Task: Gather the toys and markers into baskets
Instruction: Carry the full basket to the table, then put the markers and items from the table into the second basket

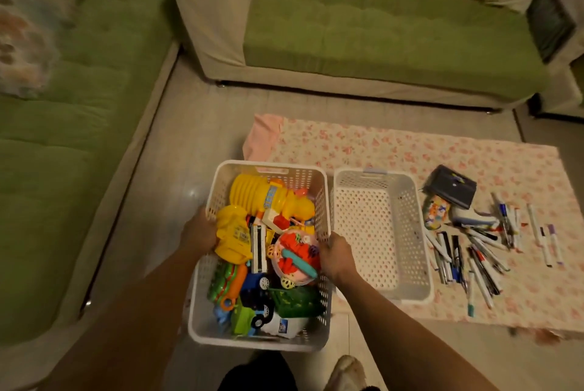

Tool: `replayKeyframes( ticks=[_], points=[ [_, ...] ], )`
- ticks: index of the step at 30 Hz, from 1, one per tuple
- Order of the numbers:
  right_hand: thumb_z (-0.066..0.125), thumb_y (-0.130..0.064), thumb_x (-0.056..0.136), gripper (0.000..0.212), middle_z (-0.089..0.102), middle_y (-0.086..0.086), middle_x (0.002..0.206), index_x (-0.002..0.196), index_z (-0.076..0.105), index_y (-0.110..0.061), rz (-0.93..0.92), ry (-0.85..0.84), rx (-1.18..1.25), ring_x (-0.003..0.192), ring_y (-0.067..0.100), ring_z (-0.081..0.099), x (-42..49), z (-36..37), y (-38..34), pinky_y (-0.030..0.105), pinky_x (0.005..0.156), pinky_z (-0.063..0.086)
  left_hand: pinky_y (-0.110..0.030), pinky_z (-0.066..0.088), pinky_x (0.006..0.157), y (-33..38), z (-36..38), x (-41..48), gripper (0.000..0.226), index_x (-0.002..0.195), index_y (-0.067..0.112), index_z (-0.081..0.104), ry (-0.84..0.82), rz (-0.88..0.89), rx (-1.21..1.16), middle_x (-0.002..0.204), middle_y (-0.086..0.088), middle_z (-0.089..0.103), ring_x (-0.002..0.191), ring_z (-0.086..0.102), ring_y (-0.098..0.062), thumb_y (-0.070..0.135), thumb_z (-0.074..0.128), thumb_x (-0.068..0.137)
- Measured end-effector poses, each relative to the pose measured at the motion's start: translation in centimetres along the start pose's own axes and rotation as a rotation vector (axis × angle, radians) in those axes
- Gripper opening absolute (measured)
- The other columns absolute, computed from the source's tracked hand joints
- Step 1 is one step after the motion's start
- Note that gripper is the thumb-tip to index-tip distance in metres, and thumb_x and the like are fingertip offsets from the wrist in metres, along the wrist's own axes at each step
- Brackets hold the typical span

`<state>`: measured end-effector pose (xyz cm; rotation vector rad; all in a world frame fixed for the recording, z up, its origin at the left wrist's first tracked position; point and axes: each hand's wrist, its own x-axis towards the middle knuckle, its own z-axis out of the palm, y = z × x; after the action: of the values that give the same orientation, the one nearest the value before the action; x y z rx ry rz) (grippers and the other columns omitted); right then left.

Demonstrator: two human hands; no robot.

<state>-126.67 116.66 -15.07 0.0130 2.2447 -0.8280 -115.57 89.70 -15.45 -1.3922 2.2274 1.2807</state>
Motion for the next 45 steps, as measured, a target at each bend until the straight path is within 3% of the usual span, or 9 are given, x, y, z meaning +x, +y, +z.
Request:
replayKeyframes(
  ticks=[5, 11, 17, 29, 34, 37, 39, 41, 45],
  points=[
    [0.051, -0.018, 0.095, 0.025, 0.067, 0.019, 0.111, 0.113, 0.063, -0.005, 0.123, 0.039, 0.014, 0.101, 0.035, 0.064, 4.6, 1.5, 0.0, 0.047, 0.086, 0.055, -0.044, 0.05, 0.088, 0.2, 2.0, 4.3, 0.036, 0.112, 0.02, 0.052, -0.051, -0.028, 0.002, 0.104, -0.007, 0.062, 0.095, 0.06, -0.029, 0.038, 0.046, 0.081],
    [0.059, -0.027, 0.095, 0.032, 0.065, 0.018, 0.119, 0.119, 0.063, -0.005, 0.226, 0.077, 0.056, 0.109, 0.034, 0.061, 8.2, 1.5, -0.3, 0.037, 0.086, 0.05, -0.035, 0.047, 0.074, -0.6, 5.7, 7.6, 0.023, 0.116, 0.02, 0.054, -0.062, -0.074, -0.016, 0.103, -0.006, 0.063, 0.094, 0.061, -0.028, 0.019, 0.048, 0.093],
    [0.061, -0.033, 0.094, 0.035, 0.066, 0.016, 0.117, 0.117, 0.064, -0.007, 0.347, 0.11, 0.054, 0.109, 0.034, 0.061, 10.0, 1.8, 0.1, 0.039, 0.091, 0.051, -0.049, 0.052, 0.087, -2.5, 8.6, 11.7, 0.032, 0.115, 0.023, 0.056, -0.121, -0.067, 0.038, 0.106, -0.008, 0.065, 0.096, 0.062, -0.032, 0.033, 0.042, 0.087],
    [0.066, -0.036, 0.089, 0.049, 0.063, 0.016, 0.122, 0.121, 0.059, -0.001, 0.432, 0.025, 0.165, 0.111, 0.032, 0.06, 10.5, 0.8, -0.6, 0.036, 0.092, 0.051, -0.042, 0.051, 0.088, -1.8, 8.6, 12.2, 0.034, 0.121, 0.018, 0.055, -0.195, -0.073, 0.033, 0.111, -0.007, 0.066, 0.102, 0.063, -0.031, 0.035, 0.052, 0.092],
    [0.061, -0.032, 0.092, 0.045, 0.06, 0.015, 0.123, 0.124, 0.055, -0.001, 0.324, 0.047, 0.134, 0.112, 0.032, 0.057, 6.4, -2.7, -2.7, 0.033, 0.084, 0.046, -0.038, 0.044, 0.086, 4.0, 5.6, 7.2, 0.035, 0.124, 0.005, 0.053, -0.003, -0.095, 0.029, 0.115, -0.019, 0.061, 0.108, 0.058, -0.039, 0.019, 0.054, 0.092],
    [0.054, -0.016, 0.094, 0.019, 0.065, 0.022, 0.111, 0.104, 0.059, -0.001, 0.248, -0.008, 0.094, 0.091, 0.035, 0.064, 4.5, -5.0, -4.1, 0.042, 0.078, 0.052, -0.044, 0.045, 0.085, 7.8, 4.6, 3.9, 0.027, 0.118, 0.004, 0.055, 0.328, -0.083, 0.042, 0.117, -0.023, 0.061, 0.109, 0.056, -0.043, 0.014, 0.047, 0.094],
    [0.048, -0.003, 0.093, 0.016, 0.067, 0.028, 0.1, 0.099, 0.06, 0.006, 0.236, -0.086, 0.049, 0.063, 0.03, 0.059, 1.6, -6.8, -4.2, 0.04, 0.063, 0.054, -0.042, 0.045, 0.078, 10.6, 4.9, 0.3, 0.023, 0.111, 0.006, 0.059, 0.387, -0.004, 0.012, 0.11, -0.021, 0.063, 0.105, 0.057, -0.041, 0.013, 0.046, 0.093],
    [0.044, 0.0, 0.093, 0.023, 0.068, 0.025, 0.09, 0.103, 0.063, 0.008, 0.191, -0.103, -0.028, 0.052, 0.023, 0.05, -0.6, -8.1, -4.0, 0.03, 0.047, 0.046, -0.037, 0.041, 0.069, 13.1, 6.0, -2.3, 0.021, 0.107, 0.009, 0.06, 0.326, 0.068, -0.027, 0.102, -0.021, 0.064, 0.096, 0.058, -0.039, 0.011, 0.044, 0.093],
    [0.041, -0.008, 0.095, 0.029, 0.065, 0.018, 0.085, 0.106, 0.064, 0.004, 0.107, -0.062, -0.068, 0.052, 0.016, 0.045, -4.5, -11.9, -2.8, 0.023, 0.046, 0.033, -0.033, 0.038, 0.058, 17.5, 8.9, -6.4, 0.028, 0.117, 0.011, 0.057, 0.05, 0.144, -0.068, 0.085, -0.015, 0.06, 0.07, 0.053, -0.028, 0.008, 0.044, 0.092]
  ],
)
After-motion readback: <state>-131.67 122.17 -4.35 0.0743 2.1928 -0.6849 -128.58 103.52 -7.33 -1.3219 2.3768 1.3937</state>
